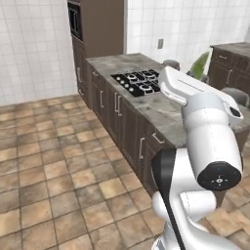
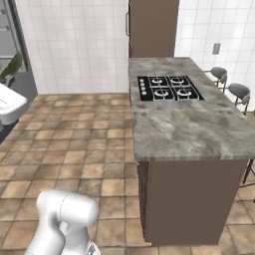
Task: There is a bowl on the dining counter. Grab a lemon wedge from the fridge and place it in the bowl. Then get the liquor bottle and glass cup from the cabinet and place them next to the bowl.
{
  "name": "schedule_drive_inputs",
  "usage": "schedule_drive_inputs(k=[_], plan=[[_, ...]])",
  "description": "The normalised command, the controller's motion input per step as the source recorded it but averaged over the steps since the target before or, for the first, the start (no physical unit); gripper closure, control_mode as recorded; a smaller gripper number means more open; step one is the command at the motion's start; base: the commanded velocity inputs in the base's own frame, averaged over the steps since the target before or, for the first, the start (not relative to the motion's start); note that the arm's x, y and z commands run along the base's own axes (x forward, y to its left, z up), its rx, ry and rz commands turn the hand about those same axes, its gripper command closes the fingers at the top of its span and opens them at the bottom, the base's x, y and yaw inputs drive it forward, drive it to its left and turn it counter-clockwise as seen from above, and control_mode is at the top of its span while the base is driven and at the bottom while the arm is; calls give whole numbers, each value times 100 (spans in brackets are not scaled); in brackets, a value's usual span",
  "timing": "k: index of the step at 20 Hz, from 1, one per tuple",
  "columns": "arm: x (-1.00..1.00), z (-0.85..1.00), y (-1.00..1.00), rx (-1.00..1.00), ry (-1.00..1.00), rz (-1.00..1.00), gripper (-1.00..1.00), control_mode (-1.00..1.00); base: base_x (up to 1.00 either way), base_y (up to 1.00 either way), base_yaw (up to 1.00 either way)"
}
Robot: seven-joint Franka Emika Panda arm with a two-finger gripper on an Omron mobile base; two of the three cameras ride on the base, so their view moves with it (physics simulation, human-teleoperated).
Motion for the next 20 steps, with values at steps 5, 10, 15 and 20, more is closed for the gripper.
schedule_drive_inputs(k=[5,10,15,20], plan=[[0,0,0,0,0,0,100,100,-6,-100,9],[0,0,0,0,0,0,100,100,0,-100,9],[0,0,0,0,0,0,100,100,0,-100,8],[0,0,0,0,0,0,100,100,12,-100,7]])
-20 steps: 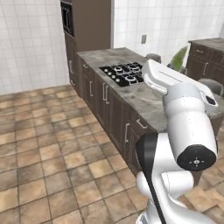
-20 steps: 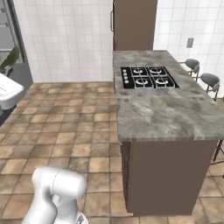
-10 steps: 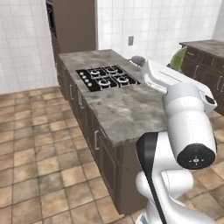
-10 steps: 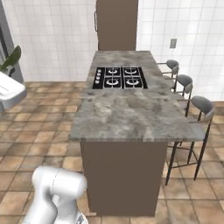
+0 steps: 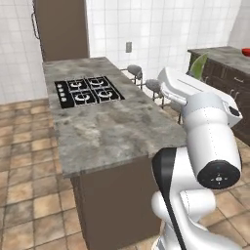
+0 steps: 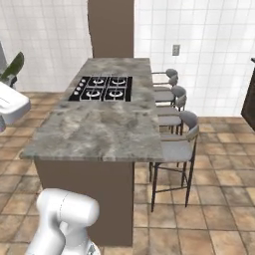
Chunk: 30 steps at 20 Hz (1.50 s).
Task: There is a bowl on the dining counter. Grab a lemon wedge from the fridge and place it in the bowl. Then get the liquor bottle and glass cup from the cabinet and place them next to the bowl.
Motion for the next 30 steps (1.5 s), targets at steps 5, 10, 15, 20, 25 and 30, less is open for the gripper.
schedule_drive_inputs(k=[5,10,15,20,25,30], plan=[[0,0,0,0,0,0,100,100,31,-100,8],[0,0,0,0,0,0,100,100,44,-100,5],[0,0,0,0,0,0,100,100,57,-100,3],[0,0,0,0,0,0,100,100,56,-100,2],[0,0,0,0,0,0,100,100,54,-100,0],[0,0,0,0,0,0,100,100,46,-100,0]])
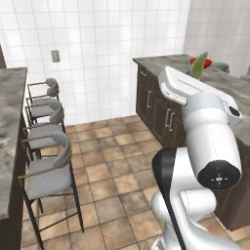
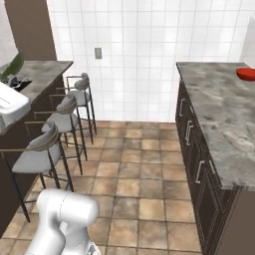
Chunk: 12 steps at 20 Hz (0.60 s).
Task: There is a bowl on the dining counter. Grab a lemon wedge from the fridge and place it in the bowl. Then get the liquor bottle and glass cup from the cabinet and place them next to the bowl.
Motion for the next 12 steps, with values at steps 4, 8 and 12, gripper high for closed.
schedule_drive_inputs(k=[4,8,12], plan=[[0,0,0,0,0,0,100,100,38,-100,0],[0,0,0,0,0,0,100,100,26,-100,0],[0,0,0,0,0,0,100,100,15,-100,1]])
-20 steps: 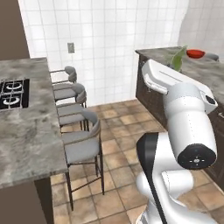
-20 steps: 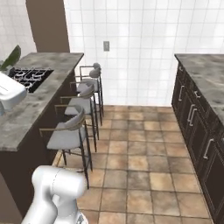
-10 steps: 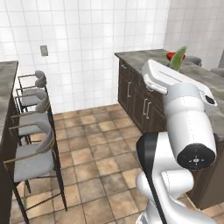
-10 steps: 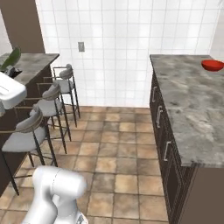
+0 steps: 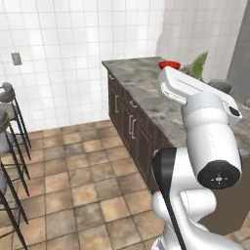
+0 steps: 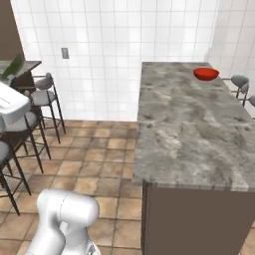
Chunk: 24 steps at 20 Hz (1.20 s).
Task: There is a bowl on the dining counter. Grab a lemon wedge from the fridge and place it in the bowl. Then get the liquor bottle and glass cup from the cabinet and place them next to the bowl.
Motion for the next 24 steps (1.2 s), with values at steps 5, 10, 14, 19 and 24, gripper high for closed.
schedule_drive_inputs(k=[5,10,14,19,24], plan=[[0,0,0,0,0,0,100,100,11,-100,3],[0,0,0,0,0,0,100,100,17,-100,3],[0,0,0,0,0,0,100,100,20,-100,4],[0,0,0,0,0,0,100,100,20,-100,5],[0,0,0,0,0,0,100,100,21,-100,6]])
